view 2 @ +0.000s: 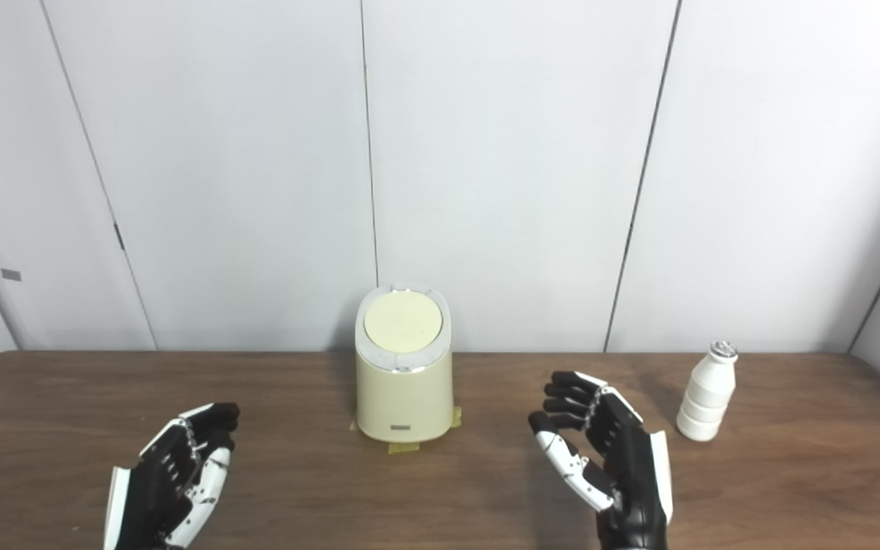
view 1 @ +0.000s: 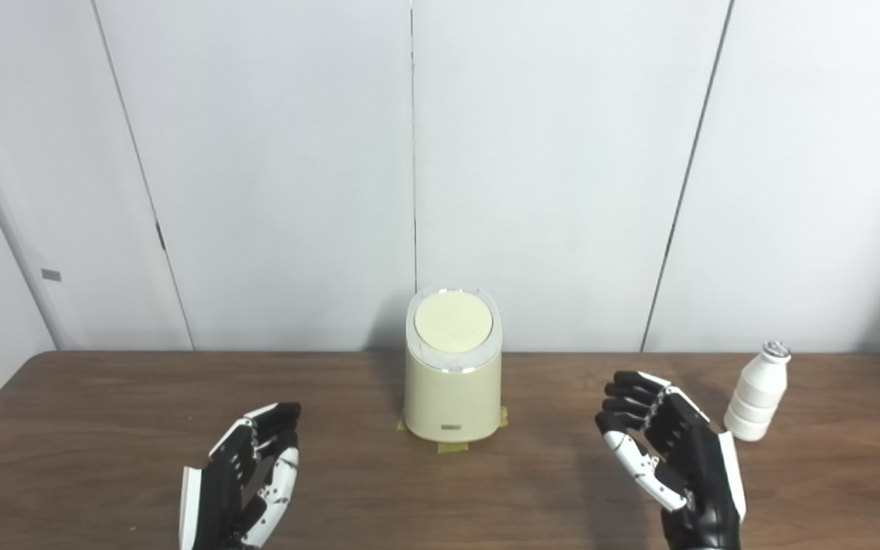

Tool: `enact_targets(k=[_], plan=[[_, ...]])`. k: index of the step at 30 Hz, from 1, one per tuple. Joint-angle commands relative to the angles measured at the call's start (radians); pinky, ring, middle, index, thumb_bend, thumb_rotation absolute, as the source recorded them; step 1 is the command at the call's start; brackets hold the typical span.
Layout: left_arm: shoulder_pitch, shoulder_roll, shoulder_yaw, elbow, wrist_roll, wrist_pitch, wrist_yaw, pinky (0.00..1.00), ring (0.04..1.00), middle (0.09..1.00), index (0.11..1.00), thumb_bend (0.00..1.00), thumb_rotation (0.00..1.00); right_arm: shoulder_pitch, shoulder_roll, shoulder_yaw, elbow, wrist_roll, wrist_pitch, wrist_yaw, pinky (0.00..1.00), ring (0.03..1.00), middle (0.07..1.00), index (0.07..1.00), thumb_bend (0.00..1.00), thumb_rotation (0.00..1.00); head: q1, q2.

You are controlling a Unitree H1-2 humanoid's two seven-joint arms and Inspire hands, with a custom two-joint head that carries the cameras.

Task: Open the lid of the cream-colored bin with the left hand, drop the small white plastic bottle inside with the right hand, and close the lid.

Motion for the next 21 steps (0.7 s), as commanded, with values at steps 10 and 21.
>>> enact_targets(k=[10, 21], plan=[[-0.032, 0.001, -0.003, -0.035, 0.008, -0.012, -0.004, 0.67, 0.732, 0.725, 0.688, 0.25, 0.36, -0.038, 0.002, 0.003, -0.029, -0.004, -0.023, 0.004, 0.55, 0.606, 0.629, 0.626, 0.31, 0.24, -0.001, 0.001], [-0.034, -0.002, -0.006, -0.046, -0.010, -0.001, -0.012, 0.68, 0.733, 0.725, 0.690, 0.26, 0.38, -0.038, 0.000, 0.002, -0.033, 0.000, -0.016, 0.007, 0.55, 0.608, 0.632, 0.627, 0.31, 0.24, 0.001, 0.005]])
